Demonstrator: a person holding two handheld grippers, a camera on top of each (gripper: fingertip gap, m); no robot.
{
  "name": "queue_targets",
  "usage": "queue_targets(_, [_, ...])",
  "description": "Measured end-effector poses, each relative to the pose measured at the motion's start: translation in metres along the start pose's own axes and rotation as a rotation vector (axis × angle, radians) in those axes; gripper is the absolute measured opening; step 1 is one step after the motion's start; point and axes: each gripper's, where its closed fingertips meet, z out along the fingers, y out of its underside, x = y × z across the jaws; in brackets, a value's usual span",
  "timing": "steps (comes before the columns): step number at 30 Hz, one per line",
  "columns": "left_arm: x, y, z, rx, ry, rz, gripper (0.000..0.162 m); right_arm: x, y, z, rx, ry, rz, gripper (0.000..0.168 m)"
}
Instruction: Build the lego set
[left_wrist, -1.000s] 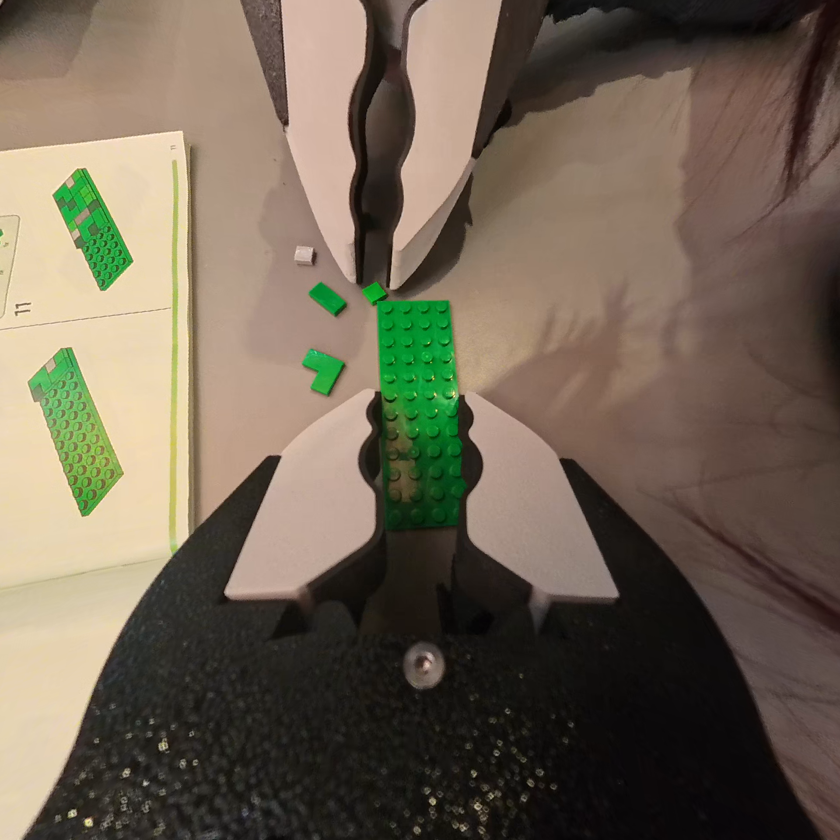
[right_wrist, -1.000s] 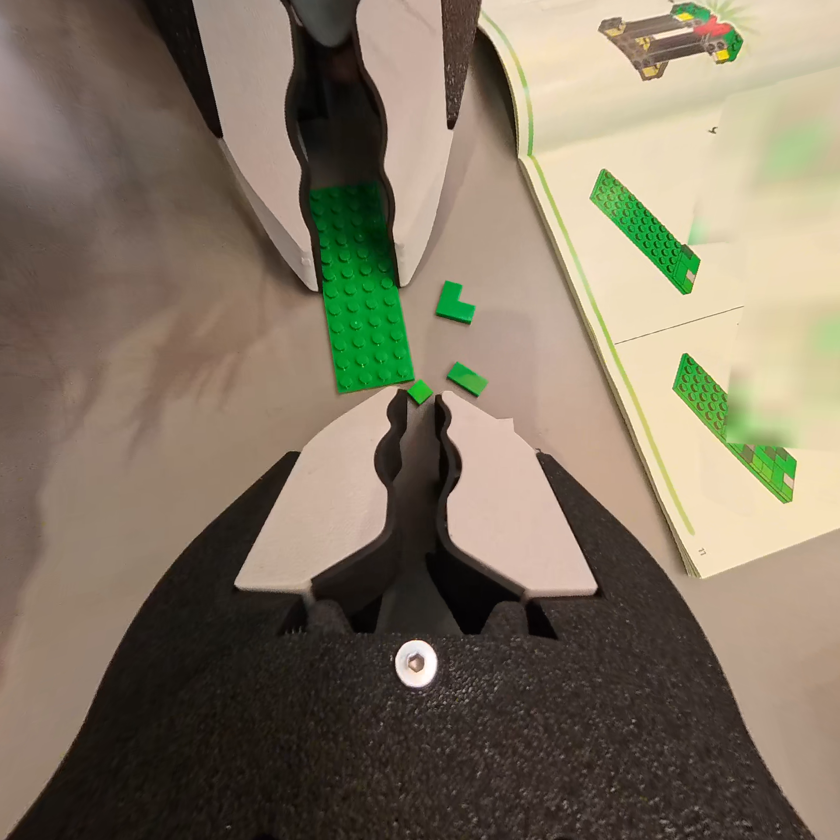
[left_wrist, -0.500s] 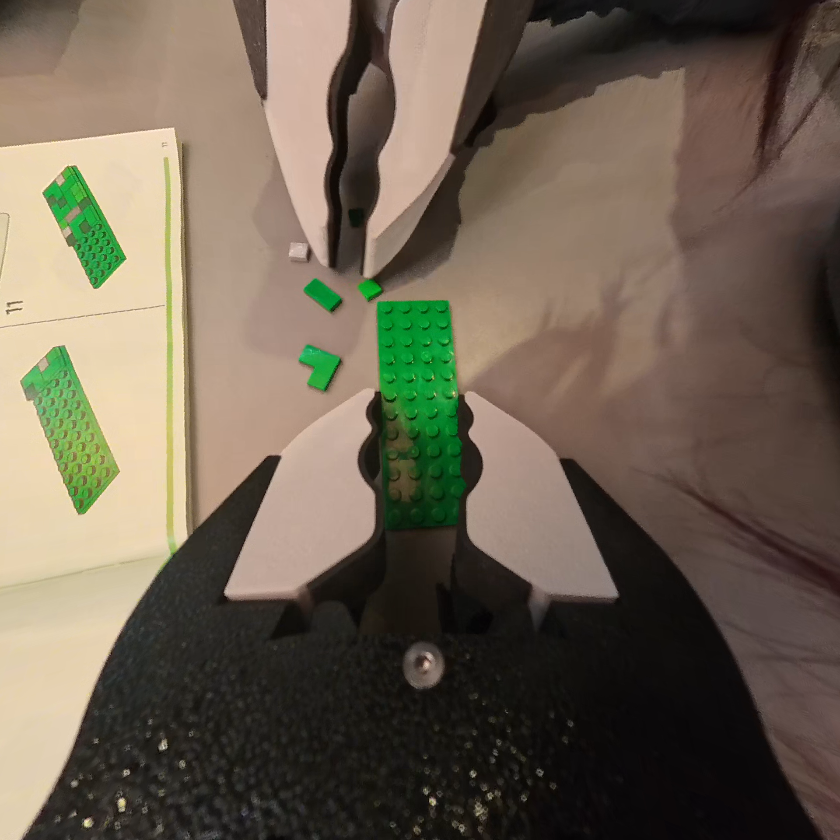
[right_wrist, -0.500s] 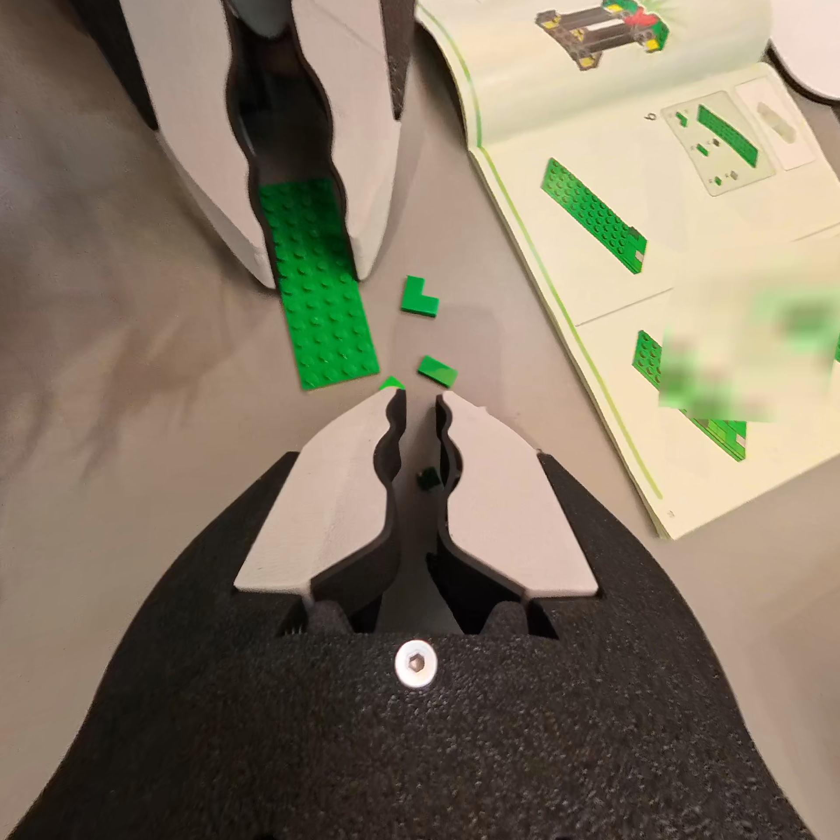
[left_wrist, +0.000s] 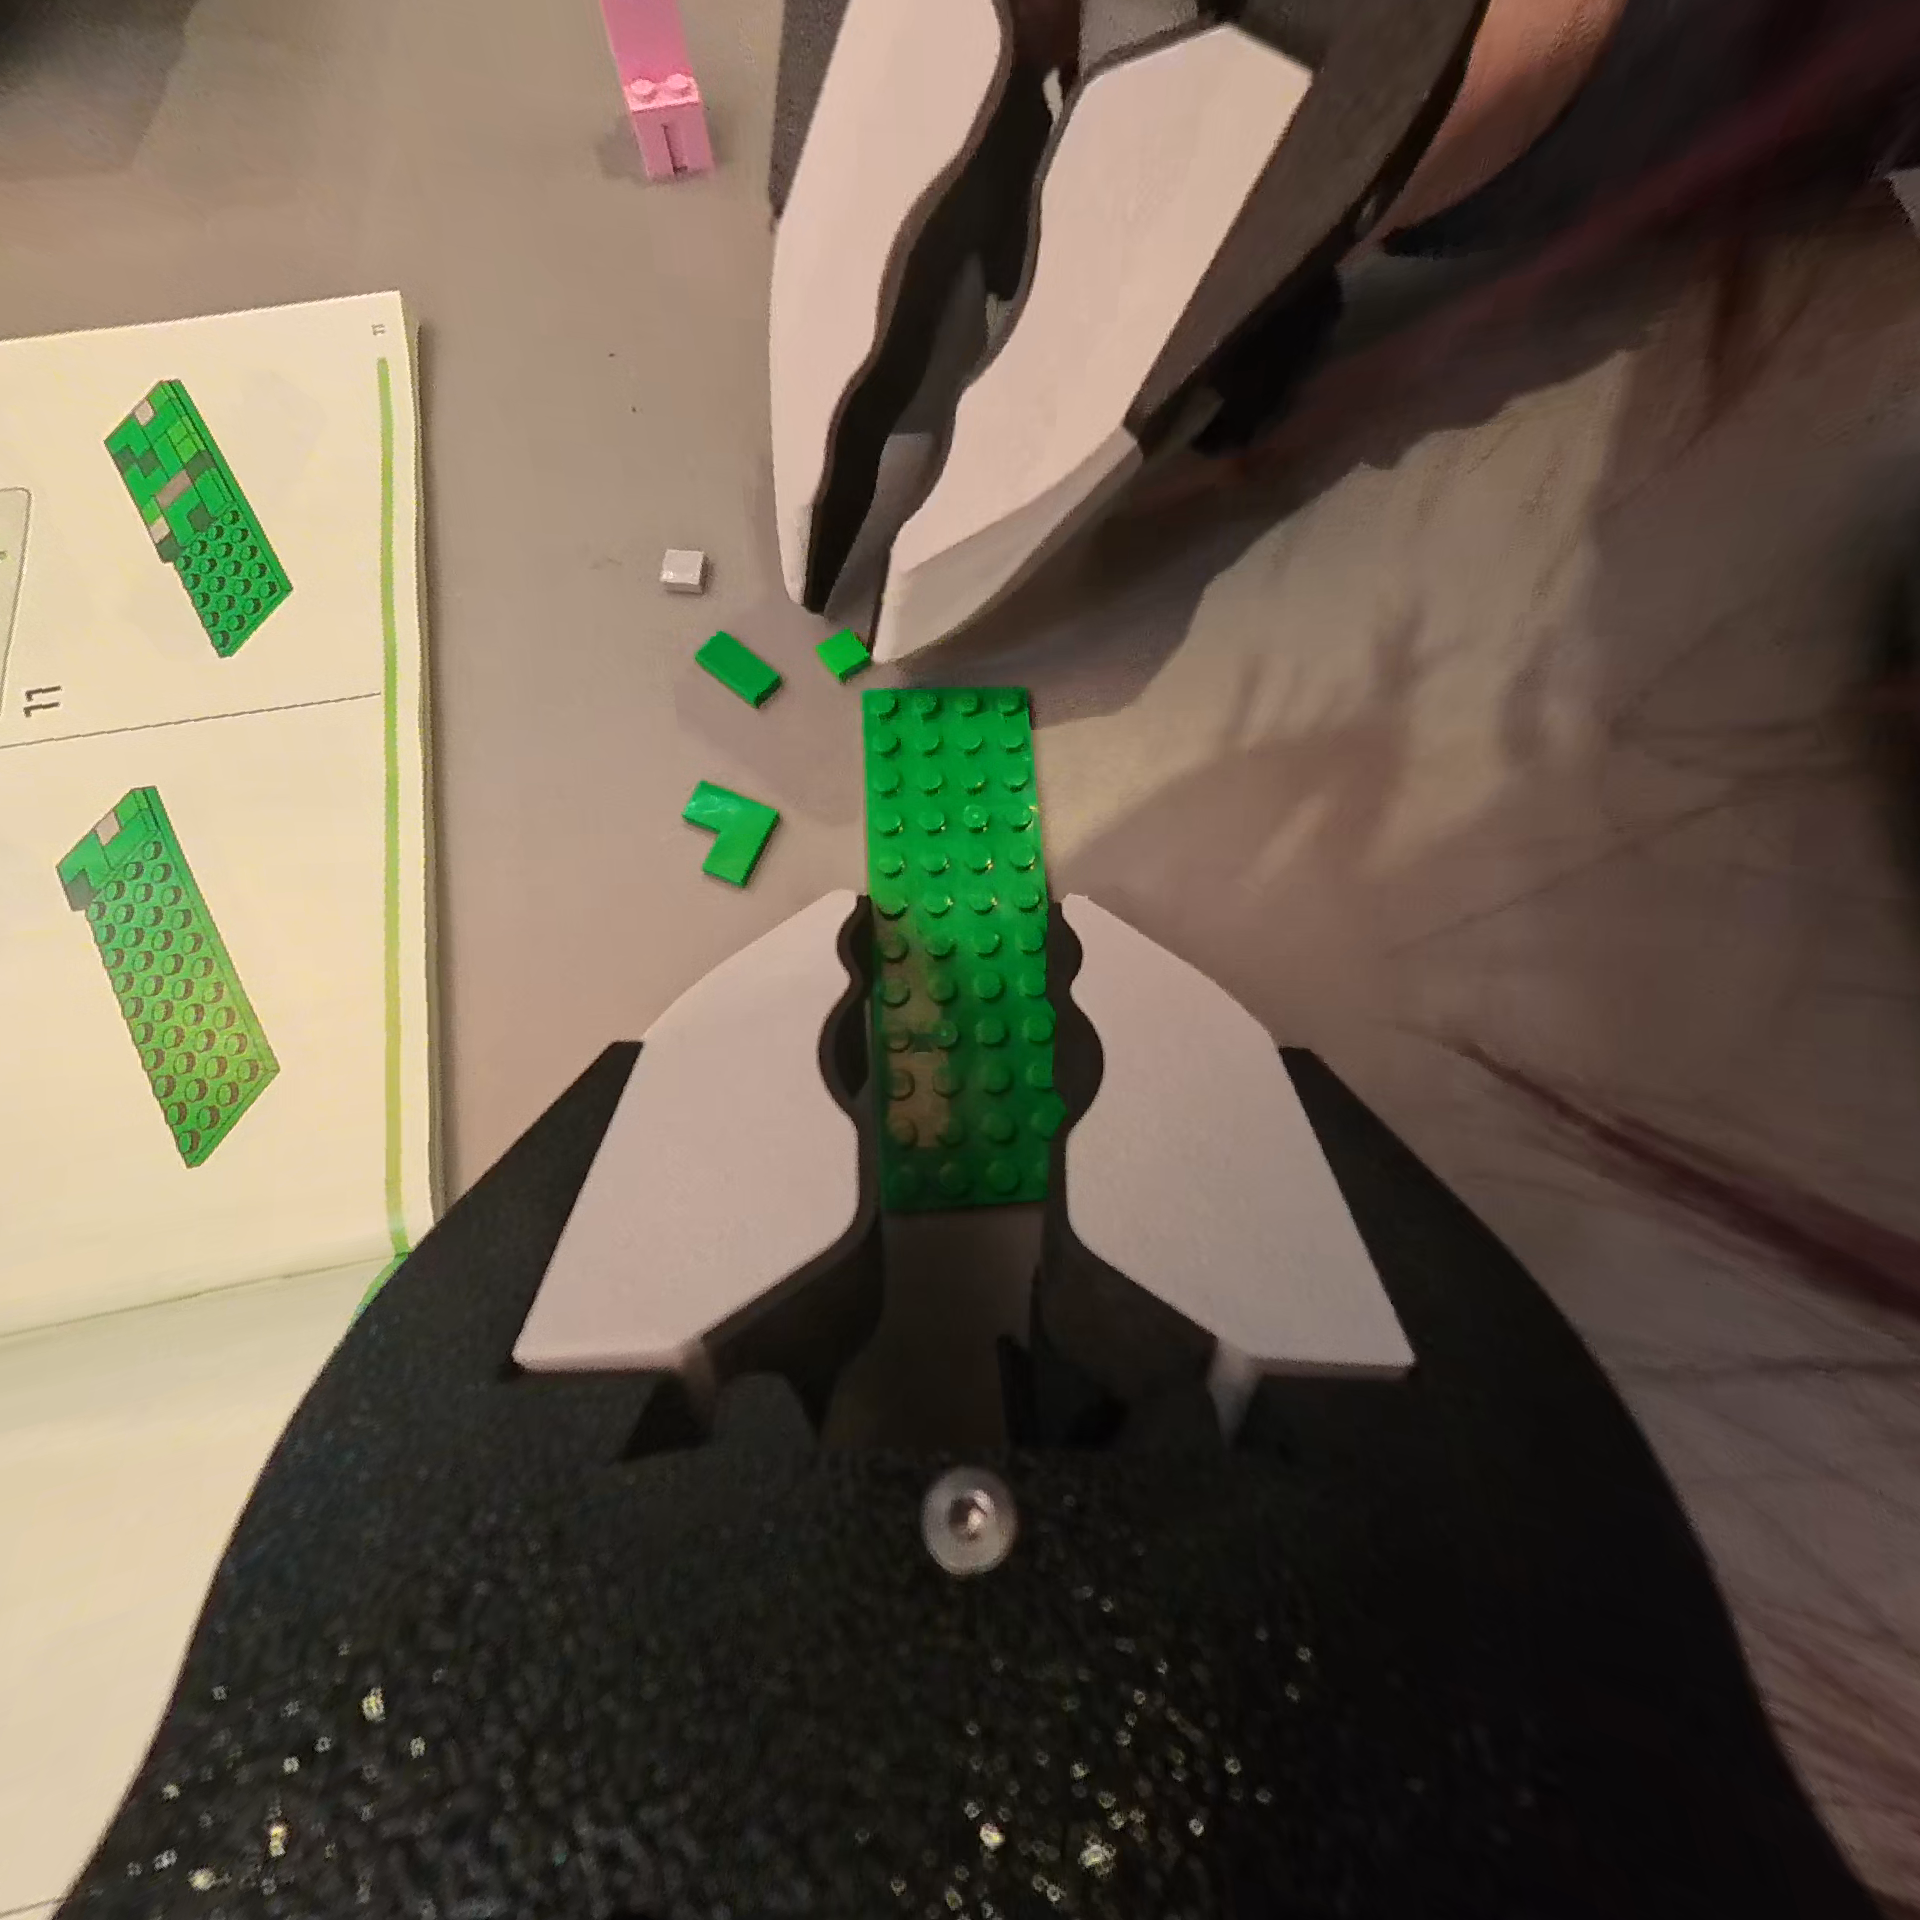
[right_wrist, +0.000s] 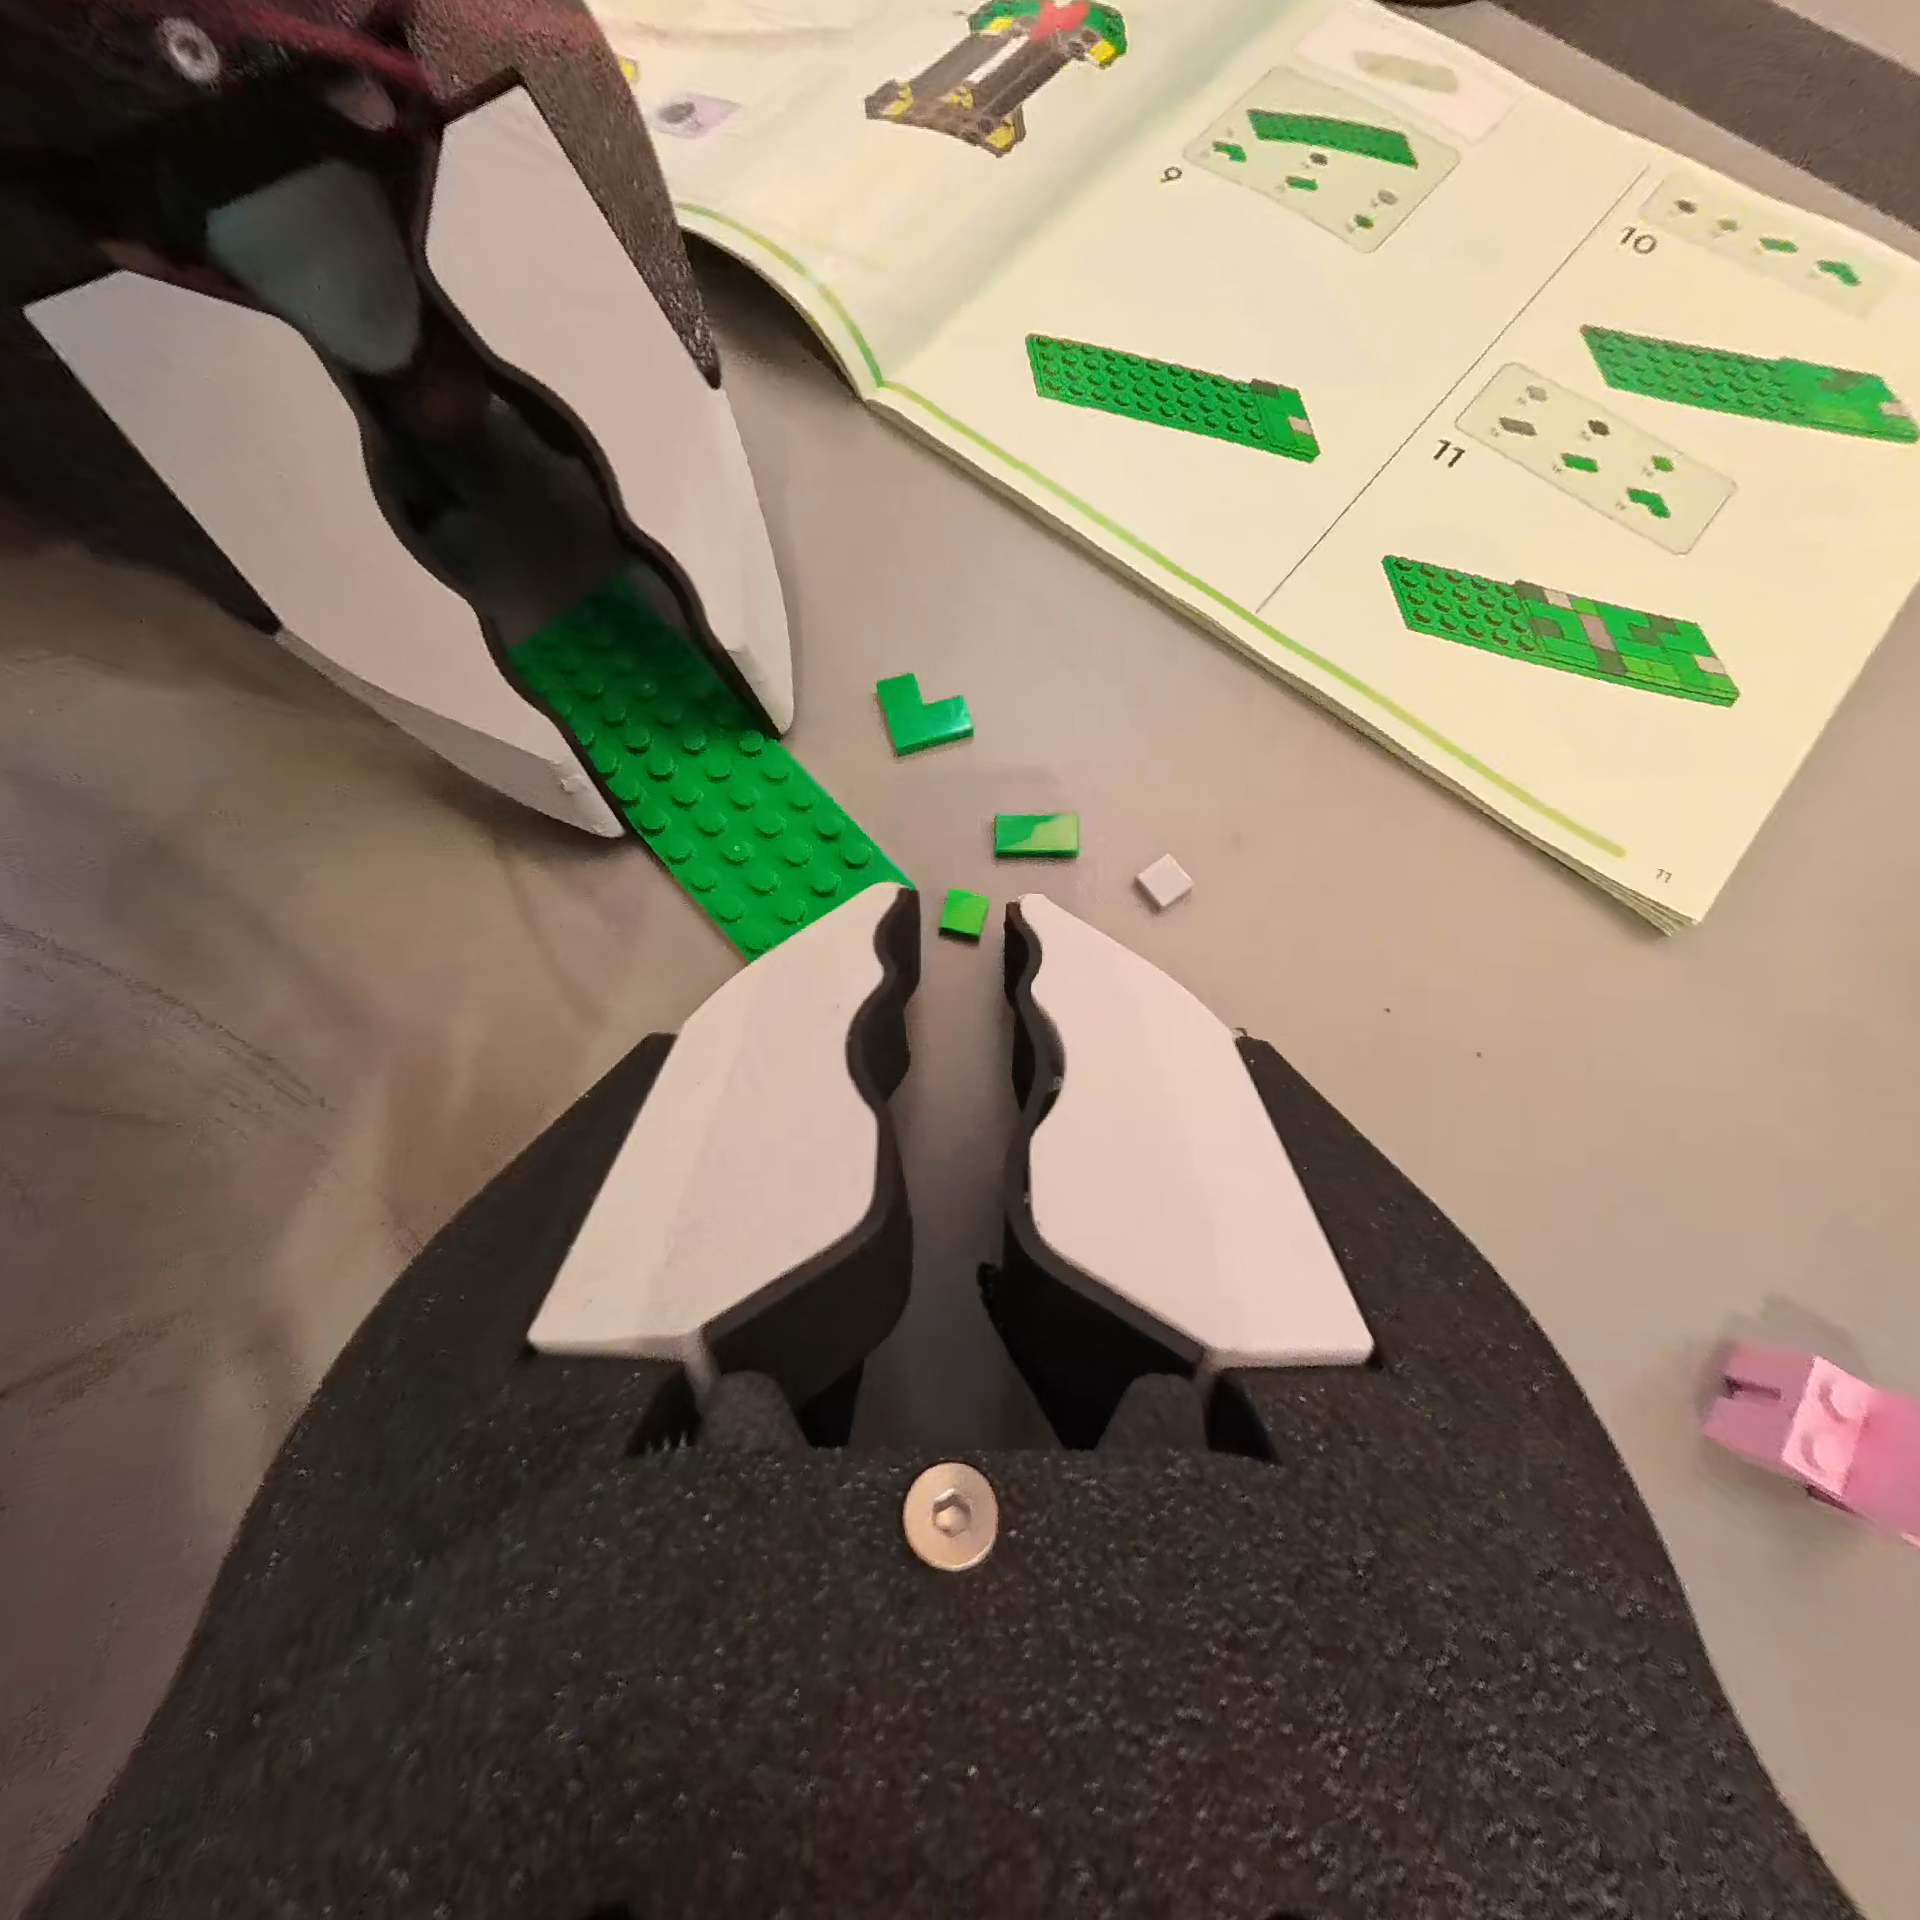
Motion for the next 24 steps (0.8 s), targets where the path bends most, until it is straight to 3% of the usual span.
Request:
queue_targets(12, [-0.0001, 0.0001, 0.0001, 0.0, 0.0, 0.0, 0.031, 0.0024, 0.0027, 0.0048, -0.077, 0.088, -0.012, 0.008])
queue_targets(24, [0.0, 0.0002, 0.0, 0.0, -0.001, 0.001, 0.031, 0.0028, 0.0026, 0.0019, -0.048, 0.004, -0.099, 0.007])
